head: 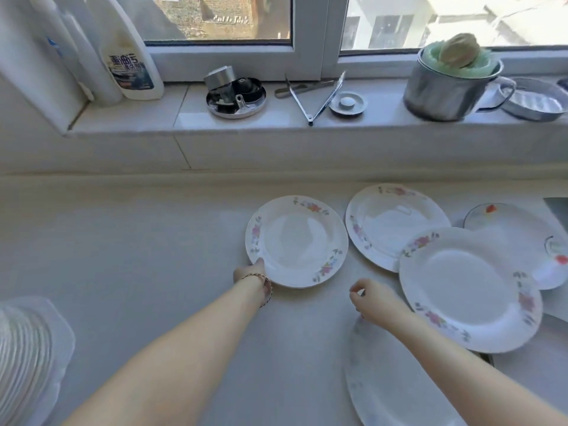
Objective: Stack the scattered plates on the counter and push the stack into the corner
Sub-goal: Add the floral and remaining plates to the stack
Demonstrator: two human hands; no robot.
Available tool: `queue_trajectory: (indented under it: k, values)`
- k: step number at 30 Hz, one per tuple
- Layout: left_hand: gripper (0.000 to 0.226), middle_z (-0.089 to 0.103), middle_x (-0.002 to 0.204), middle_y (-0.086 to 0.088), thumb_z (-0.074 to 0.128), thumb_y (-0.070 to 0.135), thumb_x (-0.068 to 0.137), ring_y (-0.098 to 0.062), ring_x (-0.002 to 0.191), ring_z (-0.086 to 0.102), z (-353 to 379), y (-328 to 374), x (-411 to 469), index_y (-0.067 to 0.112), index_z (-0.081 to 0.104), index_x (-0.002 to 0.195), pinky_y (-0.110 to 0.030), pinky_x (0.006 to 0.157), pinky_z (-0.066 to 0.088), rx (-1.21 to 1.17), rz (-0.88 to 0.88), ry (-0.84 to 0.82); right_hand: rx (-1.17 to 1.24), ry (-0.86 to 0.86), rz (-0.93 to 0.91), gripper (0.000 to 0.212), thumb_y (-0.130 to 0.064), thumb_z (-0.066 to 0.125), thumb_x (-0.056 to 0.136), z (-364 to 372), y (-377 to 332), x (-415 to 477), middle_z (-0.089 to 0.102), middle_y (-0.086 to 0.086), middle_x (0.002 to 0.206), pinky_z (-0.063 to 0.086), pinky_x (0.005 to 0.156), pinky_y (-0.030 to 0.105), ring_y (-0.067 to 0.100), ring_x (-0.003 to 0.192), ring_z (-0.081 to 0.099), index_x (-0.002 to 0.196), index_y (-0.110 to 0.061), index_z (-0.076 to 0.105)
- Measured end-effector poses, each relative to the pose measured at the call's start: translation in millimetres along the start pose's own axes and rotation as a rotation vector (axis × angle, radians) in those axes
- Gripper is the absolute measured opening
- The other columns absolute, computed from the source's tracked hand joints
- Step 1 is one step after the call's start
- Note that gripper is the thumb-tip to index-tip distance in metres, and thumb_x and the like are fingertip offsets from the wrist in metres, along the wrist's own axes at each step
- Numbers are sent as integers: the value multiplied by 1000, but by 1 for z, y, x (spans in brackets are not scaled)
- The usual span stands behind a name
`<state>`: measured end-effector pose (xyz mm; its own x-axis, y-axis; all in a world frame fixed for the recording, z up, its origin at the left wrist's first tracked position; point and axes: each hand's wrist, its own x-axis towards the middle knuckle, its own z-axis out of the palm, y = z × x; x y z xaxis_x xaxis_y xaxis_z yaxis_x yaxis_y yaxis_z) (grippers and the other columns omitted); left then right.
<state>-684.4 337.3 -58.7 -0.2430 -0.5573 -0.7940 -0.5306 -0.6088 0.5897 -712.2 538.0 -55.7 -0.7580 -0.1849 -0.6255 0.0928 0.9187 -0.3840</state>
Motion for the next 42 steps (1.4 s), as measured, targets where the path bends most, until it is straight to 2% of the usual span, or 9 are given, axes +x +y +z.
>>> queue_trajectory:
  k: [2,6,11,17,22,28,31,36,42]
  values:
    - [31,50,65,-8,53,5,89,-26,79,47,0,-1,0,3,46,59,-29,75,42,85,26,32,-7,-20,-11,33,-21,41,93,1,1,3,63,6,100,47,75,29,17,79,52,120,-12,57]
    - [43,37,57,-5,48,13,94,-24,78,40,-4,6,-5,7,35,54,-30,52,29,245,107,72,-10,-52,-32,33,-19,42,92,6,1,1,60,6,96,35,52,17,17,79,51,121,-10,57]
    - [39,40,56,-3,53,8,90,-18,48,37,-43,17,-22,8,39,53,-22,50,40,109,122,79,-50,-51,-41,32,-19,42,92,9,-9,-13,55,1,90,42,56,20,19,76,53,118,-10,59]
    - [34,50,65,-9,57,4,85,-24,63,50,-149,47,-28,10,44,54,-32,74,48,-149,244,50,-96,-5,-117,29,-22,46,90,36,-57,-35,60,2,85,48,76,27,20,77,58,112,-13,61]
    - [33,57,34,5,55,1,89,-6,32,57,-264,75,-40,8,51,57,-15,40,51,-328,375,85,-155,-15,-231,28,-21,46,90,78,-127,-57,59,3,89,42,70,23,20,78,55,112,-13,61]
    - [20,62,48,-2,57,3,88,-19,57,54,-406,73,-32,2,60,68,-26,61,52,-339,454,253,-249,-25,-363,24,-24,44,91,132,-210,-83,59,-1,88,51,82,30,20,83,62,107,-19,60]
    - [28,61,52,-4,57,1,88,-19,57,53,-462,62,-23,10,56,61,-17,43,52,-367,449,346,-262,-35,-413,27,-21,44,91,157,-238,-89,58,-1,87,51,82,31,19,79,57,110,-14,61]
    - [31,59,38,2,55,1,88,-14,41,57,-515,47,-5,10,55,59,-22,48,51,-377,376,402,-302,-64,-442,13,-21,46,90,193,-265,-97,57,-1,85,51,83,31,18,75,55,93,-19,59]
    - [31,53,66,-6,52,-2,90,-13,42,58,-528,41,12,7,52,60,-19,37,50,-411,310,371,-315,-58,-399,18,-21,47,90,209,-272,-101,58,1,84,52,81,31,19,74,56,98,-17,62]
